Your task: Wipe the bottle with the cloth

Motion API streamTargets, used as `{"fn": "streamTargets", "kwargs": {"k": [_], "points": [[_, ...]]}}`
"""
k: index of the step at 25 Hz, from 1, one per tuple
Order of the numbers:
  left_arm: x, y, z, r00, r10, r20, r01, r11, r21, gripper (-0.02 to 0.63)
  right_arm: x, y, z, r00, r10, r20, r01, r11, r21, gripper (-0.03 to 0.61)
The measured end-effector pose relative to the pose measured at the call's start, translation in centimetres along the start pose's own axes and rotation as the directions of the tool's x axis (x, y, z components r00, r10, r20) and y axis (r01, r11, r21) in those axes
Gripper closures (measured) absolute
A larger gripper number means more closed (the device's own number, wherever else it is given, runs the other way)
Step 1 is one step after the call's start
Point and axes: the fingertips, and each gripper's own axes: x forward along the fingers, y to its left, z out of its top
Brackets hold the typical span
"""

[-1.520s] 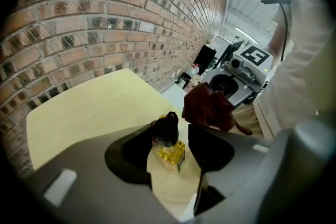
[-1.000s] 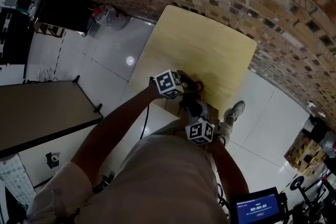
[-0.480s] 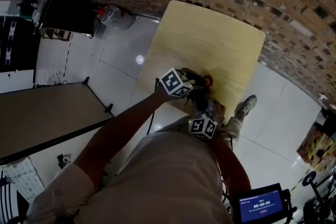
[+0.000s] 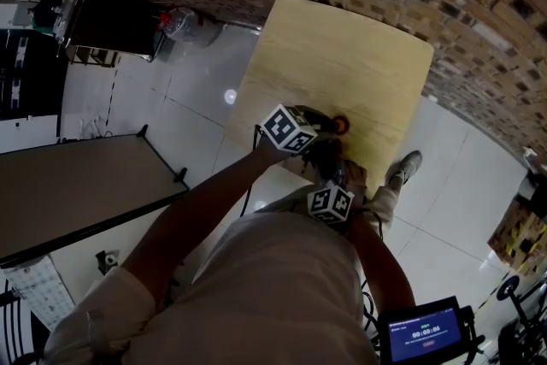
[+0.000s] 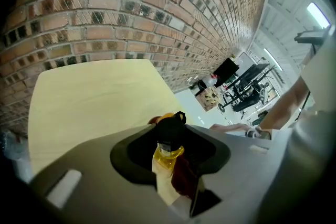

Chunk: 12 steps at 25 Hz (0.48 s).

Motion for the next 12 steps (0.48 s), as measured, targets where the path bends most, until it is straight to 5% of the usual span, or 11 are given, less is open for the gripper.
{"fn": "streamTargets", "kwargs": {"k": [7,12], "points": [[0.0,0.4,0.4,1.0,-0.003,0.027,0.004,0.999,-0.033,0.44,2.5,3.2,-3.5,0.985,0.129,-0.116,-0.117,0.988,0.1,0.491],[-0.1,0.4,0.3,0.999,-0.006,0.037,0.008,0.999,-0.04,0.44,3.8,6.1,-6.9,0.911,0.319,-0.259,-0.257,0.935,0.246,0.49]]}}
